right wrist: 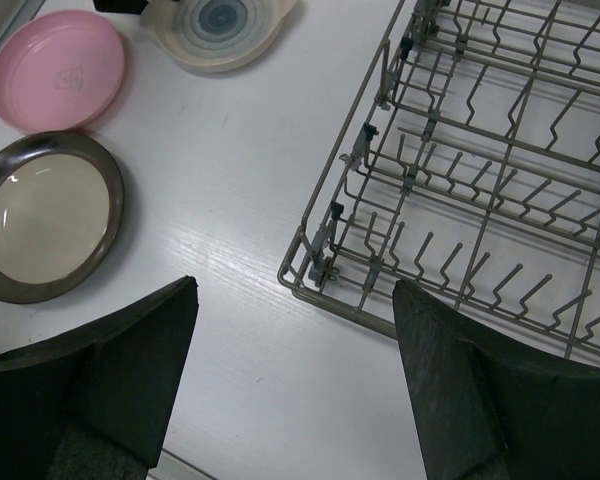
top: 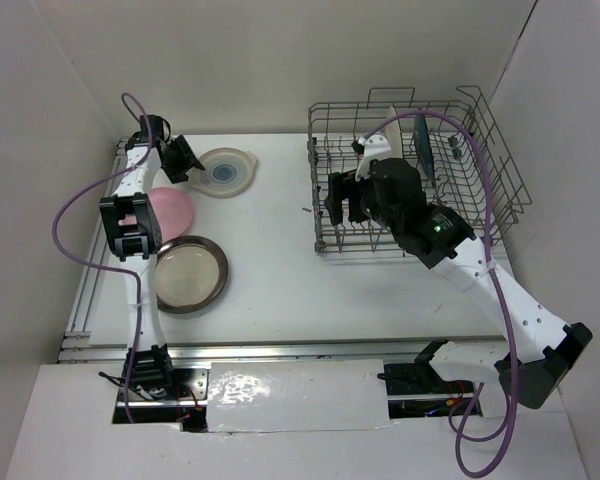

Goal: Load the mixed dishes into the dish rack

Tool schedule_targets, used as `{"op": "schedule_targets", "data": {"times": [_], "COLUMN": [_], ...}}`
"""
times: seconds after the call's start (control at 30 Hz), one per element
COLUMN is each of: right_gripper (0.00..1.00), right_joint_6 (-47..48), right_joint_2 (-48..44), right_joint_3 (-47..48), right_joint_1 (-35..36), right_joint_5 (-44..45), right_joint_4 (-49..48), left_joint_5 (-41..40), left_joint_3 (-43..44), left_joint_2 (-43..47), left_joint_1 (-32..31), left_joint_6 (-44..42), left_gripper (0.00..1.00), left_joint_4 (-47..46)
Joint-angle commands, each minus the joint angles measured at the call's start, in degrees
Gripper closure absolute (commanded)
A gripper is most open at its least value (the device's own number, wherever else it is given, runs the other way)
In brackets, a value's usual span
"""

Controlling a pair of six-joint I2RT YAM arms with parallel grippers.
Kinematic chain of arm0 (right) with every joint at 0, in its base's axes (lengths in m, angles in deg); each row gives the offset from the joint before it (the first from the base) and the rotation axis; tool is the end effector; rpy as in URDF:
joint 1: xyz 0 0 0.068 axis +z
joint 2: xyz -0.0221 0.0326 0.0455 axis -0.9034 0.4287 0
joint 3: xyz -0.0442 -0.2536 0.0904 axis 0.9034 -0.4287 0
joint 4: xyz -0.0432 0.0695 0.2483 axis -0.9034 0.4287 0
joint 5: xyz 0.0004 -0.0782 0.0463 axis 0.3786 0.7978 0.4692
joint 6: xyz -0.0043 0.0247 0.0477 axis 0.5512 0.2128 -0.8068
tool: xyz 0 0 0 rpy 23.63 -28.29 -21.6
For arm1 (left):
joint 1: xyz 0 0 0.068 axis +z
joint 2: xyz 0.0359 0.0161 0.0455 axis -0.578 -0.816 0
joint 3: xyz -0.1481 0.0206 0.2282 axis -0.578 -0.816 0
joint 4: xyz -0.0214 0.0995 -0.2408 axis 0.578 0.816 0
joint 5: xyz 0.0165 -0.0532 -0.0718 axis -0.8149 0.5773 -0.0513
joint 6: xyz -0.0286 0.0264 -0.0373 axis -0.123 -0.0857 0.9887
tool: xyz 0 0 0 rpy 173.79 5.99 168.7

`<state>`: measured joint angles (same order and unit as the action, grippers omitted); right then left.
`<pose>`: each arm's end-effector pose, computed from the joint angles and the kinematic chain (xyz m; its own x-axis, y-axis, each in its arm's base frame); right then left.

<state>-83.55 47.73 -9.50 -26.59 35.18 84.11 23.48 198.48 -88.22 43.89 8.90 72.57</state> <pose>0.2033 0.1503 0.4119 -0.3842 -0.0962 -0.9182 -0.4065 0.9106 0.0746 0.5614 0.0752 0.1841 -0.6438 -0.6286 -0.4362 -0.3865 0.7593 -0.5236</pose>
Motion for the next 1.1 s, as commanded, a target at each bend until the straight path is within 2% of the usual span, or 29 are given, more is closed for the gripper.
{"op": "schedule_targets", "data": {"times": [0.0, 0.07, 0.23, 0.57, 0.7, 0.77, 0.93, 1.07], "right_gripper": [0.15, 0.15, 0.14, 0.14, 0.14, 0.14, 0.14, 0.14], "right_joint_6": [-0.7, -0.7, -0.9, -1.0, -1.1, -0.9, -0.5, -0.4], "right_joint_2": [-0.5, -0.7, -0.5, -2.2, -2.4, -2.3, -2.1, -1.3], "right_joint_3": [2.8, 2.5, 3.0, 1.5, 1.1, 1.0, 0.6, 1.1], "right_joint_1": [0.7, 0.6, 0.7, 1.4, 1.4, 1.4, 1.4, 1.4], "right_joint_5": [0.9, 1.2, 2.5, 2.7, 3.0, 3.1, 2.9, 2.6], "right_joint_4": [0.1, -0.1, -0.1, 0.4, 0.4, 0.6, 0.5, 0.4], "left_joint_5": [1.9, 1.1, 1.4, -0.5, -1.5, -2.7, -4.3, -2.5], "left_joint_3": [-2.1, -3.8, -15.4, -20.4, -23.3, -22.6, -22.2, -21.6], "left_joint_2": [0.5, 2.6, 9.0, 12.3, 13.7, 13.7, 15.2, 16.4], "left_joint_1": [-1.1, -1.3, -2.7, -6.5, -9.7, -10.9, -9.7, -8.7], "left_joint_6": [0.6, 1.3, 3.3, 5.8, 5.7, 5.4, 4.8, 3.8], "left_gripper": [0.35, 0.39, 0.45, 0.48, 0.44, 0.38, 0.22, 0.18], "left_joint_4": [1.0, 1.8, -1.7, -0.3, -1.6, -0.7, 1.3, 0.4]}}
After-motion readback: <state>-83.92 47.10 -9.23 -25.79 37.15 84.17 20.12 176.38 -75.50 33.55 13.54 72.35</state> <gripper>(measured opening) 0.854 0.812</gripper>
